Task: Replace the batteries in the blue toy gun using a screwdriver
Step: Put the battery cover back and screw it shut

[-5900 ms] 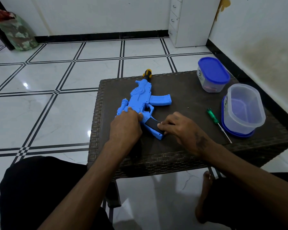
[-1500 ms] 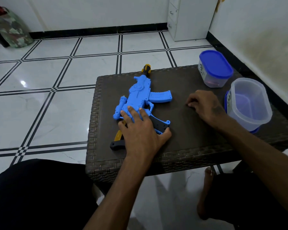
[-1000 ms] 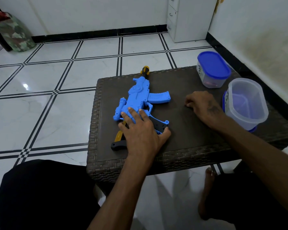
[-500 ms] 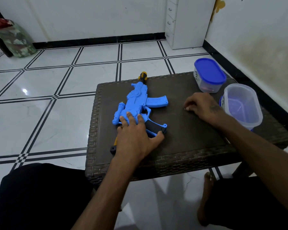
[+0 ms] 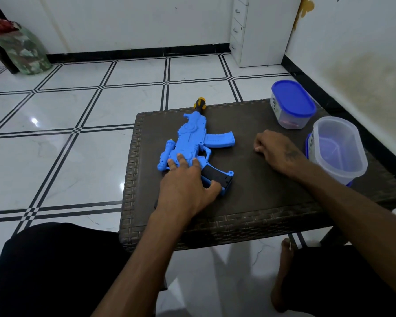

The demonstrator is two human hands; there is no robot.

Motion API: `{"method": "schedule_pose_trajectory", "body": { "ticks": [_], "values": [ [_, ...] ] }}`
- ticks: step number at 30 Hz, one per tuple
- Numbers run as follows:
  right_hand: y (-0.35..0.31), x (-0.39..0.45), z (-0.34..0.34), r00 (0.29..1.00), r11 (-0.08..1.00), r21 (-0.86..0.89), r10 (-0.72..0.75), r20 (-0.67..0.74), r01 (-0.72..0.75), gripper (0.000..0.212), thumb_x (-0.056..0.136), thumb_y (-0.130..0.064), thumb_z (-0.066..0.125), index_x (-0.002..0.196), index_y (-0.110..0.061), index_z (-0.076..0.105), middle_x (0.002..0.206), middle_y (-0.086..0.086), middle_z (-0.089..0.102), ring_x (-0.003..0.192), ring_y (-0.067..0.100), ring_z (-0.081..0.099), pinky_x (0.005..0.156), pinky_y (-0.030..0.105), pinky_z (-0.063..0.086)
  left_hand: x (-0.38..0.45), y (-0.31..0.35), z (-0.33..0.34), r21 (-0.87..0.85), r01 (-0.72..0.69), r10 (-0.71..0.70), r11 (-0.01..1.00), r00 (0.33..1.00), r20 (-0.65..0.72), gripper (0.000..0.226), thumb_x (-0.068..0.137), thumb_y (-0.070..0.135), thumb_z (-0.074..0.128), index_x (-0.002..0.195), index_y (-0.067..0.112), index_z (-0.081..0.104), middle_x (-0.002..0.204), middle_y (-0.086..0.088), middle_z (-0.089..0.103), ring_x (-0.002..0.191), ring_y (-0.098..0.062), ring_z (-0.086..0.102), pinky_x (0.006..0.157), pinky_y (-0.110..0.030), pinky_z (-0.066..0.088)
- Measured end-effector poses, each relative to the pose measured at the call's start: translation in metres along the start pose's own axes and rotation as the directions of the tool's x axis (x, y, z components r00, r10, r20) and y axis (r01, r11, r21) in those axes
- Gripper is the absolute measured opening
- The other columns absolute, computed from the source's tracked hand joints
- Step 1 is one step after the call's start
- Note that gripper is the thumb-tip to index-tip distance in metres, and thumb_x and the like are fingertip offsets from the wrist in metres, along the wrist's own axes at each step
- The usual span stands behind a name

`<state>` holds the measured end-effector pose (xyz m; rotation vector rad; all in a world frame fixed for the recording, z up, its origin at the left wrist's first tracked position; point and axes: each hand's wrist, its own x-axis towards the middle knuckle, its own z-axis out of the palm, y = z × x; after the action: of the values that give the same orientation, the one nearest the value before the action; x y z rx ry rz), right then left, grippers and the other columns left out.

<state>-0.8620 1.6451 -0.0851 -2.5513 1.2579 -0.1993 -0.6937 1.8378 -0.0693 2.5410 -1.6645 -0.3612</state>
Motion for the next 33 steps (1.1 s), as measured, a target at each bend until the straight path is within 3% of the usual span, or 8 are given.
{"method": "schedule_pose_trajectory", "body": {
  "ticks": [3, 6, 11, 14, 17, 20, 27, 33],
  "values": [
    [-0.018, -0.014, 0.0, 0.996, 0.989, 0.136, -0.054, -0.073, 0.063, 0.006, 0.097, -0.015, 0.054, 0.097, -0.017, 0.06, 0.094, -0.002, 0.061, 0.083, 0.011, 0.056, 0.07, 0.026, 0.044, -0.001, -0.003, 0.0, 0.0, -0.009, 0.009, 1.0, 1.0, -0.01, 0.082, 0.088, 0.063, 0.045, 0.153, 0.019, 0.023, 0.161, -0.018, 0.008, 0.148, -0.039, 0.008, 0.111, -0.048, 0.031],
    [-0.042, -0.042, -0.005, 0.961, 0.936, 0.225, -0.245, -0.13, 0.269, 0.006, 0.093, -0.014, 0.063, 0.096, -0.018, 0.067, 0.089, -0.01, 0.064, 0.08, 0.002, 0.059, 0.069, 0.019, 0.046, 0.0, -0.005, 0.002, 0.0, -0.018, 0.018, 1.0, 1.0, -0.024, 0.081, 0.086, 0.062, 0.048, 0.152, 0.021, 0.026, 0.161, -0.016, 0.009, 0.148, -0.038, 0.01, 0.11, -0.048, 0.033],
    [-0.055, -0.066, -0.002, 0.881, 0.873, 0.116, -0.471, -0.046, 0.473, 0.005, 0.091, -0.01, 0.064, 0.094, -0.011, 0.068, 0.091, 0.0, 0.066, 0.082, 0.011, 0.059, 0.073, 0.021, 0.042, 0.001, -0.007, 0.003, 0.013, -0.023, 0.023, 1.0, 0.999, -0.04, 0.08, 0.086, 0.062, 0.049, 0.151, 0.021, 0.027, 0.161, -0.017, 0.011, 0.147, -0.039, 0.012, 0.108, -0.049, 0.035],
    [-0.056, -0.064, 0.003, 0.864, 0.862, 0.065, -0.503, -0.019, 0.503, 0.01, 0.096, -0.013, 0.059, 0.1, -0.012, 0.068, 0.098, 0.004, 0.064, 0.089, 0.016, 0.058, 0.077, 0.024, 0.04, 0.001, -0.007, 0.003, 0.01, -0.019, 0.019, 1.0, 0.999, -0.039, 0.08, 0.086, 0.062, 0.05, 0.152, 0.021, 0.026, 0.161, -0.018, 0.01, 0.147, -0.039, 0.011, 0.109, -0.049, 0.035],
    [-0.06, -0.063, 0.009, 0.862, 0.862, 0.015, -0.507, -0.003, 0.507, 0.015, 0.098, -0.013, 0.055, 0.103, -0.008, 0.068, 0.102, 0.011, 0.064, 0.093, 0.025, 0.06, 0.082, 0.039, 0.047, 0.001, -0.007, 0.002, 0.006, -0.019, 0.019, 1.0, 0.999, -0.034, 0.081, 0.086, 0.062, 0.05, 0.152, 0.021, 0.026, 0.161, -0.018, 0.01, 0.147, -0.039, 0.011, 0.109, -0.049, 0.034],
    [-0.061, -0.063, 0.013, 0.837, 0.838, -0.043, -0.545, -0.04, 0.544, 0.019, 0.093, -0.016, 0.053, 0.097, -0.006, 0.069, 0.094, 0.014, 0.064, 0.086, 0.031, 0.062, 0.072, 0.05, 0.052, 0.001, -0.007, 0.002, 0.001, -0.017, 0.017, 1.0, 1.0, -0.023, 0.082, 0.086, 0.062, 0.05, 0.153, 0.021, 0.024, 0.161, -0.017, 0.008, 0.148, -0.038, 0.009, 0.109, -0.049, 0.034],
    [-0.057, -0.062, 0.014, 0.797, 0.791, -0.128, -0.604, -0.014, 0.598, 0.019, 0.08, -0.001, 0.071, 0.095, -0.012, 0.069, 0.094, 0.01, 0.064, 0.082, 0.028, 0.063, 0.06, 0.047, 0.055, 0.0, -0.006, 0.001, -0.009, -0.014, 0.014, 1.0, 1.0, -0.02, 0.081, 0.087, 0.061, 0.05, 0.153, 0.022, 0.023, 0.162, -0.016, 0.007, 0.148, -0.037, 0.008, 0.11, -0.049, 0.034],
    [-0.059, -0.063, 0.015, 0.784, 0.776, -0.149, -0.621, -0.008, 0.613, 0.018, 0.082, -0.01, 0.059, 0.097, -0.014, 0.068, 0.095, 0.009, 0.063, 0.08, 0.027, 0.063, 0.057, 0.047, 0.055, 0.0, -0.006, 0.003, -0.017, -0.017, 0.016, 1.0, 0.999, -0.035, 0.081, 0.087, 0.061, 0.05, 0.153, 0.021, 0.024, 0.162, -0.017, 0.008, 0.148, -0.038, 0.009, 0.11, -0.049, 0.033]
  ]
}}
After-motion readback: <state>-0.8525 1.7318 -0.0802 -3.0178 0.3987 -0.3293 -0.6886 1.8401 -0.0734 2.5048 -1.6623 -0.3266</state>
